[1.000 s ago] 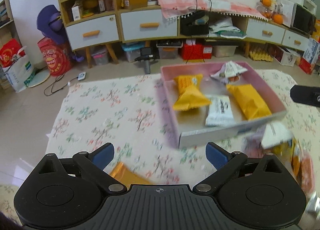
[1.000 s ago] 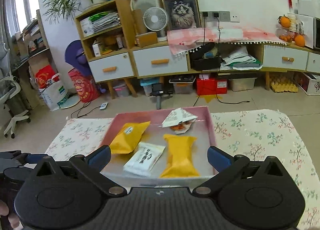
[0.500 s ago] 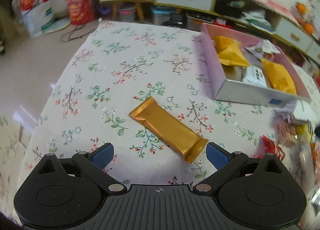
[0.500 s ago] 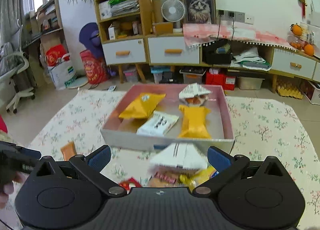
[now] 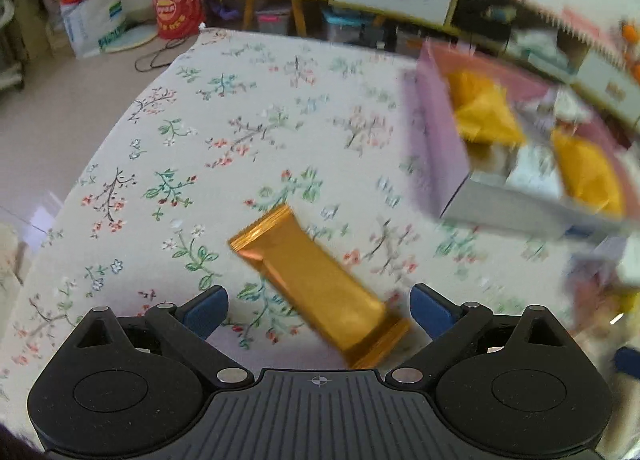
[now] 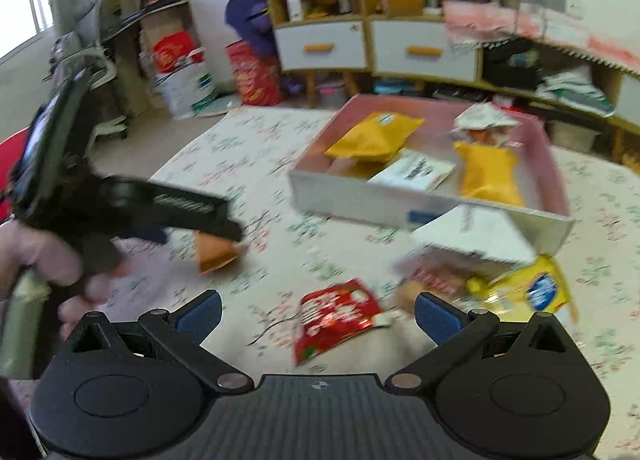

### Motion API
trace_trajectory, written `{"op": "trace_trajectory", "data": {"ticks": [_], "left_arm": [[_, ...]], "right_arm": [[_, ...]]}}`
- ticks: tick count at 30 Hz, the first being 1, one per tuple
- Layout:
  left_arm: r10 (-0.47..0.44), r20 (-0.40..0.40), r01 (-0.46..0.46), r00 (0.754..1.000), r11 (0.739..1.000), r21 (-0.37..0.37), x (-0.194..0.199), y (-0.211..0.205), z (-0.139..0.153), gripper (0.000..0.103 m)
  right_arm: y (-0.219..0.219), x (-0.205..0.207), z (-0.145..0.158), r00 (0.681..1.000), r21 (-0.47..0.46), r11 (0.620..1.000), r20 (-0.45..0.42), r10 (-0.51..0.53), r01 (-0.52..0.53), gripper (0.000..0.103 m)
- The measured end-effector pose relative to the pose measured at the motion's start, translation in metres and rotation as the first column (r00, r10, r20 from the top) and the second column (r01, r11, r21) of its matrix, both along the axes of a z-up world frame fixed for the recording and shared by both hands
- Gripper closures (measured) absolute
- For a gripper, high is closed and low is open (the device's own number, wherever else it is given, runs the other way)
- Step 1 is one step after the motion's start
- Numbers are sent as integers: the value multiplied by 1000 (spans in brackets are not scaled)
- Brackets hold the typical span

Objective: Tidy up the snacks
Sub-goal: 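Lower the left tool and grasp the gold bar wrapper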

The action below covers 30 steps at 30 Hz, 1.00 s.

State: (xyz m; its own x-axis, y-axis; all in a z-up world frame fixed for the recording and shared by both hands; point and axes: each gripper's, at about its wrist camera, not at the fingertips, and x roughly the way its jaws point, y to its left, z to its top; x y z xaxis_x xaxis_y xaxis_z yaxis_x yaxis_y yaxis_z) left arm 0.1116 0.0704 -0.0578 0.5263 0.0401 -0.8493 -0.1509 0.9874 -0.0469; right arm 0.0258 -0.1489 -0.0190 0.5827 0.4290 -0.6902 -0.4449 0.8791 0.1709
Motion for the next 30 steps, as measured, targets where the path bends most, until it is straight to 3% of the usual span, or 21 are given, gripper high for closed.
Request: {"op": "trace_trajectory", "data": {"ticks": [3, 9, 15, 20, 25, 30], "left_arm": [[-58, 33, 56, 998, 997, 56, -7, -6, -2, 7], [-215, 54, 212, 975, 976, 53, -20, 4, -1, 9], [-274, 51, 272, 960, 961, 54, -30, 17, 2, 21], [-273, 52, 272, 961, 962, 27, -31, 21, 5, 25], [-269, 74, 274, 960, 960, -66, -25, 22, 6, 25], [-227, 80, 232, 971, 971, -63, -22, 15, 6, 27]], "right_arm": [[4, 2, -9, 999, 4, 1000, -53, -3, 3, 25], [14, 2, -20, 994, -7, 1000, -106, 6, -7, 26], [20, 0, -23, 995, -37, 999, -92, 28, -32, 26], [24, 6, -23, 996, -44, 999, -91, 23, -27, 26], [28, 11, -22, 996, -54, 998, -91, 9, -14, 29], [29, 16, -20, 995, -54, 998, -94, -18, 13, 37]]}}
